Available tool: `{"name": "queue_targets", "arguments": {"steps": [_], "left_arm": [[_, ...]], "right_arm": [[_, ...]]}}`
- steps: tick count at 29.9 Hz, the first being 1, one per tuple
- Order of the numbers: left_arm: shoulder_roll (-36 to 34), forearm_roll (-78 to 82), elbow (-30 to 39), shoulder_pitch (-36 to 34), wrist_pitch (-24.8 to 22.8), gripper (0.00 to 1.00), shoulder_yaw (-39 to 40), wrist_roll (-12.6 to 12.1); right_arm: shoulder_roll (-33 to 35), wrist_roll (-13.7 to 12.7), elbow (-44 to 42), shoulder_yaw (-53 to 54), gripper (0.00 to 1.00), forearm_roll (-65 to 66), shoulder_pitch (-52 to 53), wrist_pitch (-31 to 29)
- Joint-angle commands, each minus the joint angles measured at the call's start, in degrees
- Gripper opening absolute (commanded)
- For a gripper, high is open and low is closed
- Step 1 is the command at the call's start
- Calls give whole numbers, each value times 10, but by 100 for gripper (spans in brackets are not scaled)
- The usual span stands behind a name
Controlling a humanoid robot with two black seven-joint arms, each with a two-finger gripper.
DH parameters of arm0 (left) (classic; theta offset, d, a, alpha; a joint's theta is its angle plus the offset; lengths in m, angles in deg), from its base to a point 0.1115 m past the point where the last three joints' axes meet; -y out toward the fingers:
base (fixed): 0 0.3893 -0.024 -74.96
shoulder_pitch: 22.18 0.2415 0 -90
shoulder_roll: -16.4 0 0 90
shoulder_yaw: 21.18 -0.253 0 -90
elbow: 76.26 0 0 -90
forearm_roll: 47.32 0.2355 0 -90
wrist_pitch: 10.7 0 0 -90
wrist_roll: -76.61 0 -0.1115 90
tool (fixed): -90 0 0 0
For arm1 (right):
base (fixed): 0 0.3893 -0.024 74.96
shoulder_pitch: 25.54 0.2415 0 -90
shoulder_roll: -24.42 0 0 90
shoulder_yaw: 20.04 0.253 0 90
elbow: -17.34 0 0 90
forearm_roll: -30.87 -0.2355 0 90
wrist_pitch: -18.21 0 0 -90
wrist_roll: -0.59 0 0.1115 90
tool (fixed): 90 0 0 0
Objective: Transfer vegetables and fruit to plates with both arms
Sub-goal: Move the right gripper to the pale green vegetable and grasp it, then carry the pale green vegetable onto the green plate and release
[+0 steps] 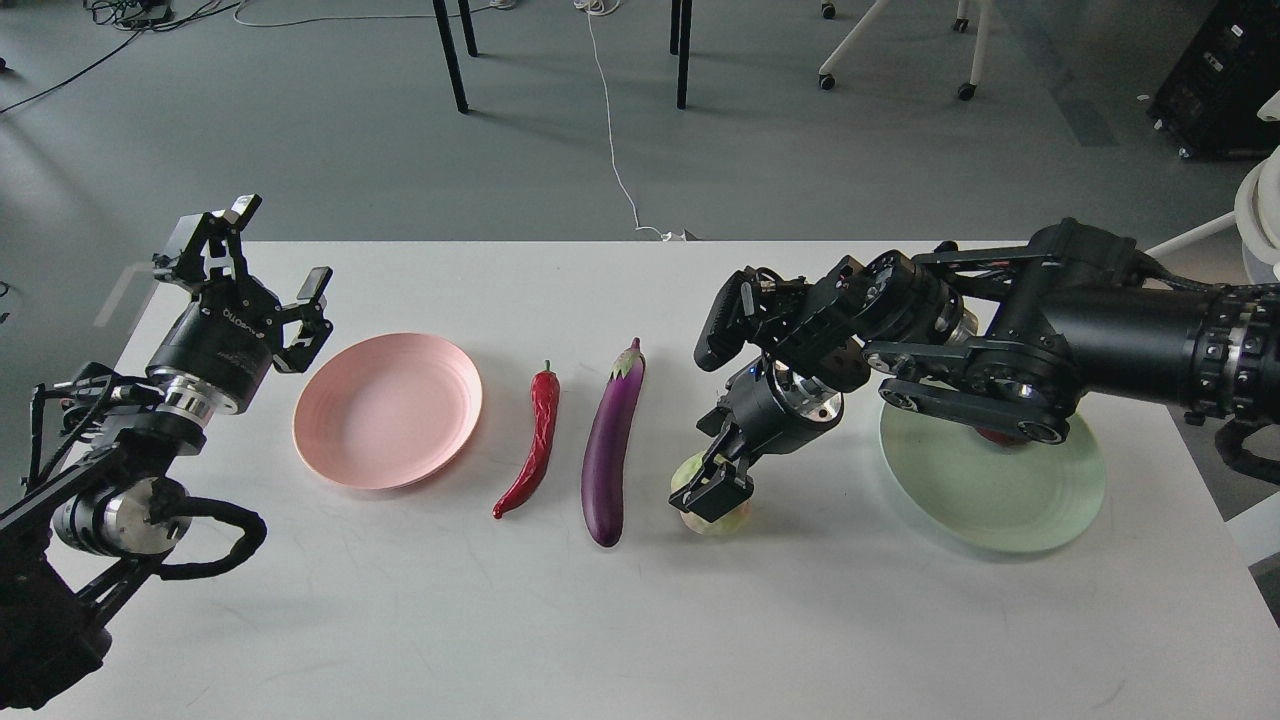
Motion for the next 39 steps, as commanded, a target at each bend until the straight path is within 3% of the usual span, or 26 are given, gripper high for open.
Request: {"name": "queue_targets", "arguments": {"steps": [1, 10, 13, 20, 24, 32, 39], "left_arm": [[0, 0, 1, 0, 0, 99, 0, 0], [0, 1, 6, 4, 0, 99, 1, 0], [0, 1, 6, 4, 0, 99, 0, 0], [0, 1, 6, 4, 0, 99, 0, 0], [0, 1, 6, 4, 0, 99, 1, 0], [0, 1, 7, 4, 0, 99, 1, 0], [4, 2, 7, 4, 0, 99, 1, 0]], "right_arm": [[-6, 0, -6, -9, 96, 0, -9, 0], [-19, 0, -40, -7, 94, 0, -27, 0], [-31, 0, -50, -5, 88, 0, -33, 0], [-39, 0, -56, -8, 44, 0, -28, 0], [-26, 0, -49, -5, 38, 0, -6, 0], [153, 0, 57, 9, 40, 0, 69, 0], [339, 0, 157, 3, 41, 44, 53, 0]]}}
